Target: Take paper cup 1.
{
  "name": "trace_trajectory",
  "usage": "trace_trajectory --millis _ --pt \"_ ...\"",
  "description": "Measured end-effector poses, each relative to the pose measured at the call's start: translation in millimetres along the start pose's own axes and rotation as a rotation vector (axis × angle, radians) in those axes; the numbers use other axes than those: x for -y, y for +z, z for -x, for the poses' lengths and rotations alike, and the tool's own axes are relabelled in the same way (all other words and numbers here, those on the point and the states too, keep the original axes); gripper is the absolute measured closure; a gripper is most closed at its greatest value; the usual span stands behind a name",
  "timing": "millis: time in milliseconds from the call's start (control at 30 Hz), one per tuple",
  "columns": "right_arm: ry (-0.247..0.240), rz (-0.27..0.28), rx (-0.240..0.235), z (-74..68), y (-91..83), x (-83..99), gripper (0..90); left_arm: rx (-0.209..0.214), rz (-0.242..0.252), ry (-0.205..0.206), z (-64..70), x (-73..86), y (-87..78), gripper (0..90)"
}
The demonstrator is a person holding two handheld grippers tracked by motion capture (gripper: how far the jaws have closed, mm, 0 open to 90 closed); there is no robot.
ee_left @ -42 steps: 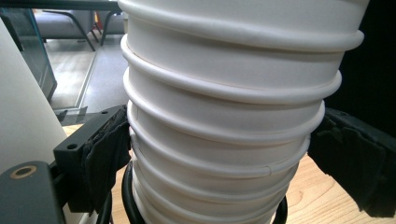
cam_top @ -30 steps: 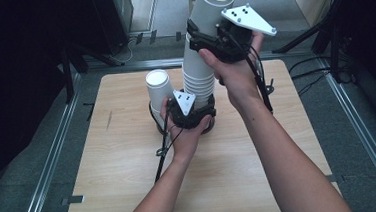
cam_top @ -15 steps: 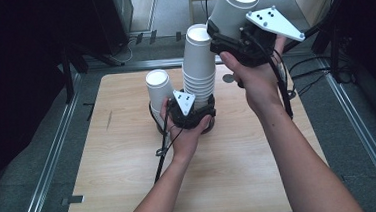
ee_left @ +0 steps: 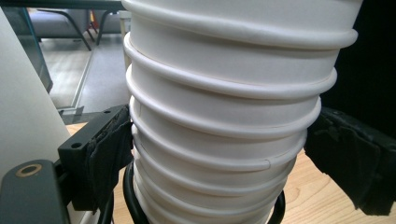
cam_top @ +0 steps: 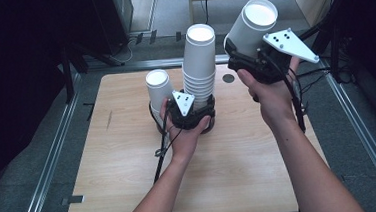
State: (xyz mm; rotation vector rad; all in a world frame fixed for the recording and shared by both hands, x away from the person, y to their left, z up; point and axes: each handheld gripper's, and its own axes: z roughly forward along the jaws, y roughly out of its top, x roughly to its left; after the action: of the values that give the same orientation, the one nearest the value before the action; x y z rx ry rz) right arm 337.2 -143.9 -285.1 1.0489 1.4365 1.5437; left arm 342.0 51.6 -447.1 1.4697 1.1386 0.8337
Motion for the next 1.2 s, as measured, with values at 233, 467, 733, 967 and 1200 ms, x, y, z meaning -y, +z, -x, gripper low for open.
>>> trace_trajectory --millis 233,467,733,967,1200 --pt "-0.033 -0.025 0.001 3.3 -8.1 22.8 12.8 0.015 0.001 0.005 -2.0 0.4 -4.4 10.4" --pt "-0.048 -0.052 0.009 10.8 -19.6 45.2 12.8 0.070 -0.009 0.000 -4.3 1.4 -13.9 1.8" --pt "-0.088 -0.076 0.027 18.7 -32.9 77.0 12.1 0.114 -0.005 0.034 -6.2 4.7 -34.3 0.0" --pt "-0.099 -0.077 0.076 20.8 -46.3 104.2 12.2 0.140 0.013 0.022 -14.7 8.8 -58.1 0.0" --pt "-0.149 -0.096 0.093 17.9 -59.4 133.5 12.3 0.151 0.006 0.013 -24.0 18.8 -81.0 0.0"
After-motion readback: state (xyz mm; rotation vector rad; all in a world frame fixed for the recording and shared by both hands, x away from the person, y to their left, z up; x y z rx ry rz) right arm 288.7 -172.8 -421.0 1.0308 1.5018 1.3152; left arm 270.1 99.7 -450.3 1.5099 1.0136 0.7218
